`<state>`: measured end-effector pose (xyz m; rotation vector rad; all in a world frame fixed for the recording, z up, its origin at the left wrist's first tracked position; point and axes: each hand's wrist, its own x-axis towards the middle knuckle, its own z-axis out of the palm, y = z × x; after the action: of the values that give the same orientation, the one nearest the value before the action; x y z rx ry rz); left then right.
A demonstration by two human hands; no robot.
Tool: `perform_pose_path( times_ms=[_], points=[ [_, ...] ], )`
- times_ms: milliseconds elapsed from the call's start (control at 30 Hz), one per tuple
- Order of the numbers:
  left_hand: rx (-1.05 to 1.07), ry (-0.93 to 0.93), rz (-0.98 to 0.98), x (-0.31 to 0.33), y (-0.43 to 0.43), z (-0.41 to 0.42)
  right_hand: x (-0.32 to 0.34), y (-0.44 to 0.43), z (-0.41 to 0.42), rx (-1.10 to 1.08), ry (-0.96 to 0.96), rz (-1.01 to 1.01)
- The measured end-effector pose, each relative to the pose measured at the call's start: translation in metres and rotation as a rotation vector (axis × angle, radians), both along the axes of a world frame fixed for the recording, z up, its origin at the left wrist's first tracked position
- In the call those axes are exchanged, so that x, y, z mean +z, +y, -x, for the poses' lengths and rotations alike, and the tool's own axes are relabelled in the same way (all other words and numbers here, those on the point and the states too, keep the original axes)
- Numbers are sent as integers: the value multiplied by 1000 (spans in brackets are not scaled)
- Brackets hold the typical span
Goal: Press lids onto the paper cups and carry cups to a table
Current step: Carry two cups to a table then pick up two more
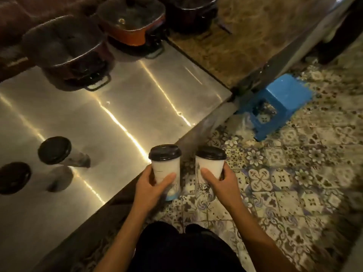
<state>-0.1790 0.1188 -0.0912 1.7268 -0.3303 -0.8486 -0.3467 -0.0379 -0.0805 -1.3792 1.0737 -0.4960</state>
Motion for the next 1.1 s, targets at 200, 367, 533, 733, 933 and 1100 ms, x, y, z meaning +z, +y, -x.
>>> perform_pose_path(
  times_ms=[200,367,533,733,933,1100],
  points=[
    [-284,35,14,9,-89,132,9,-30,169,-294,-21,0],
    [-516,63,26,11,-149,247,18,-33,300,-536,-1,49],
    [-846,63,43,14,-196,359,23,-12,414,-833,-2,59],
    [-1211,83,49,23,-238,482,23,21,511,-1191,-31,56],
    [-1545,113,76,33,-288,595,22,24,584,-1506,-36,81],
    [-1725,137,106,43,-335,691,27,2,646,-1692,-49,110]
  ],
)
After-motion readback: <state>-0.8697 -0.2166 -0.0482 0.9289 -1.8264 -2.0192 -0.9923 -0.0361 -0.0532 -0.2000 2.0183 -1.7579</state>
